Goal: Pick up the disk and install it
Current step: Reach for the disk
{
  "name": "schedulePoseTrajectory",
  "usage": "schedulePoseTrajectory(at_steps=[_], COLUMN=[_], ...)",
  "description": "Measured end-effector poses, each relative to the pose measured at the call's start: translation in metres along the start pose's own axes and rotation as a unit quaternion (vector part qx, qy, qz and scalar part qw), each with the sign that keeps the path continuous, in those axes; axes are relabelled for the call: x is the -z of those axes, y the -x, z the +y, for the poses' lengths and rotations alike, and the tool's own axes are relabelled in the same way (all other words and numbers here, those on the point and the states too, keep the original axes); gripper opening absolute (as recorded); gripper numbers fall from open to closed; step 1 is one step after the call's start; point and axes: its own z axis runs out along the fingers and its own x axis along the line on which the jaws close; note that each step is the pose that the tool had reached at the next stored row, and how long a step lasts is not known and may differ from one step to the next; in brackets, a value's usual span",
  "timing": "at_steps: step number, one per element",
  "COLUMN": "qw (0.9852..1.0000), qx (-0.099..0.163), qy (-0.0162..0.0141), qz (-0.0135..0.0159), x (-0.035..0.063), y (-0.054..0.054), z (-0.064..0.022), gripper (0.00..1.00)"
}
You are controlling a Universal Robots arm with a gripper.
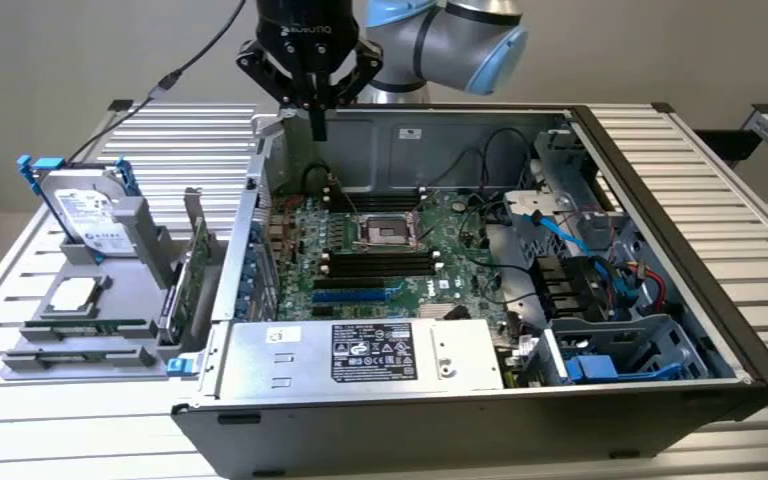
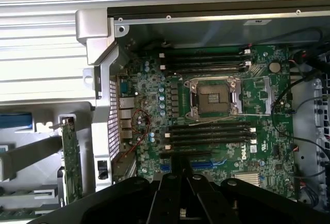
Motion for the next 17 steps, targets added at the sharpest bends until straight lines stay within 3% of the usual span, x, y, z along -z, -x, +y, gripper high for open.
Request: schedulePoseTrajectory(at_steps=[7,17], qw=[1.0,1.0], qx=[0.0,0.0], qy=[0.0,-0.0001], qz=[0.0,0.0012], x=[0.0003,0.0014], y=[-0.01,-0.047], z=[-0.0007,-0.0024], gripper=[0.11,0.11])
